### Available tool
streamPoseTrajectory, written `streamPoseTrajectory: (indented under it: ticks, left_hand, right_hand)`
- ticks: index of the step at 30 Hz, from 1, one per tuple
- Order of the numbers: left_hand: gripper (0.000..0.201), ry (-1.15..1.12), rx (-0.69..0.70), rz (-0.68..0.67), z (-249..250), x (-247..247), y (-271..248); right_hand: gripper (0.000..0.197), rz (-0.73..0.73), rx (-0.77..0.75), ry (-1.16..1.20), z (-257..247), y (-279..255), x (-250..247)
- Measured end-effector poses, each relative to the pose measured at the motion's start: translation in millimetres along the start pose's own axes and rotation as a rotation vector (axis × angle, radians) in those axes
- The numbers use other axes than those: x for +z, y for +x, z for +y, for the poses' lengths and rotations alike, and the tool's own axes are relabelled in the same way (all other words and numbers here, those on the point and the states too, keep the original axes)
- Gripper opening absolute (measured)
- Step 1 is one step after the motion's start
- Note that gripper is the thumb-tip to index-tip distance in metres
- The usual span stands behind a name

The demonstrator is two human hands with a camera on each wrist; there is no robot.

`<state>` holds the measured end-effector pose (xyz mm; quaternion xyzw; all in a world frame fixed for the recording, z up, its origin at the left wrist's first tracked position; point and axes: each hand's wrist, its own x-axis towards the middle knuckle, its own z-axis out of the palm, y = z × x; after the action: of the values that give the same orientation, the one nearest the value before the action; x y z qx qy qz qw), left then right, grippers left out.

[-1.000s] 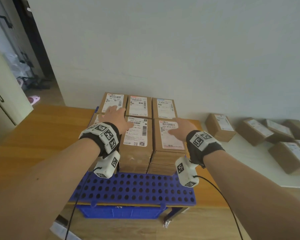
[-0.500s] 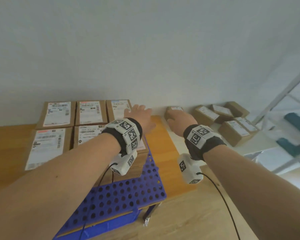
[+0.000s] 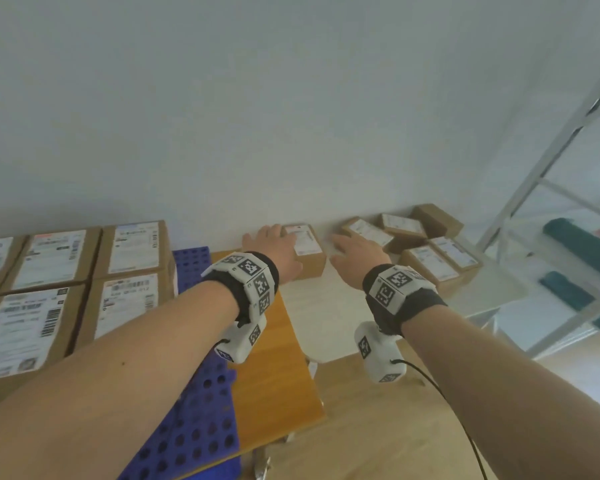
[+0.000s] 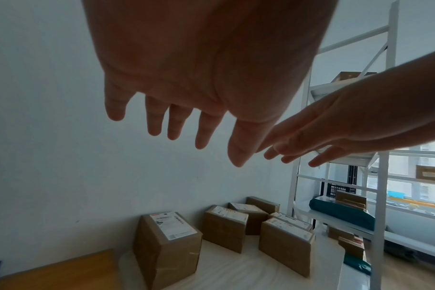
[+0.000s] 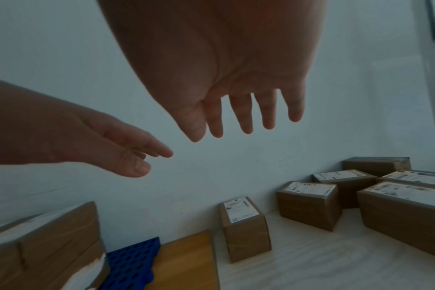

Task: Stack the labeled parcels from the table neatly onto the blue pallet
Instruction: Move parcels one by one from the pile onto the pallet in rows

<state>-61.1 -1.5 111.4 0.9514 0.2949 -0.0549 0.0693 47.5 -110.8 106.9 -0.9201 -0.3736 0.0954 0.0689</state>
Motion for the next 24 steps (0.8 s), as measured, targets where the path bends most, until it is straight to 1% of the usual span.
streamPoseTrajectory:
  ticks: [5,7,10,13,18,21,24]
  left_hand:
    - [0.059,-0.002,-0.085,0.008,57.7,4.4,45.2]
    - [0.059,-0.026,-0.118,-0.001,65.3,4.7,55.2]
    - [0.058,-0.080,-0.170,-0.030,74.0,8.3,75.1]
    - [0.054,-0.128,-0.204,-0.055,71.1,13.0,96.4]
    - [0.054,-0.308,-0.255,-0.080,54.0,22.4,142.3]
    - [0.054,-0.424,-0.324,-0.102,38.5,28.4,168.7]
    - [0.047,-0.518,-0.375,-0.095,23.2,36.7,191.5]
  right_hand:
    - [0.045,0.029,-0.050,-0.011,68.6,38.6,-16.2]
    - [0.042,0.032,-0.073,-0.010,80.1,51.8,-17.9]
    - [0.041,-0.023,-0.121,0.026,93.6,78.9,-12.5]
    - [0.044,-0.074,-0.143,0.073,94.0,101.8,-3.1]
    - [0.045,-0.104,-0.148,0.128,86.1,149.8,6.6]
    - [0.046,-0.144,-0.165,0.108,78.2,177.1,12.3]
    - [0.045,-0.165,-0.172,0.101,70.9,203.2,19.9]
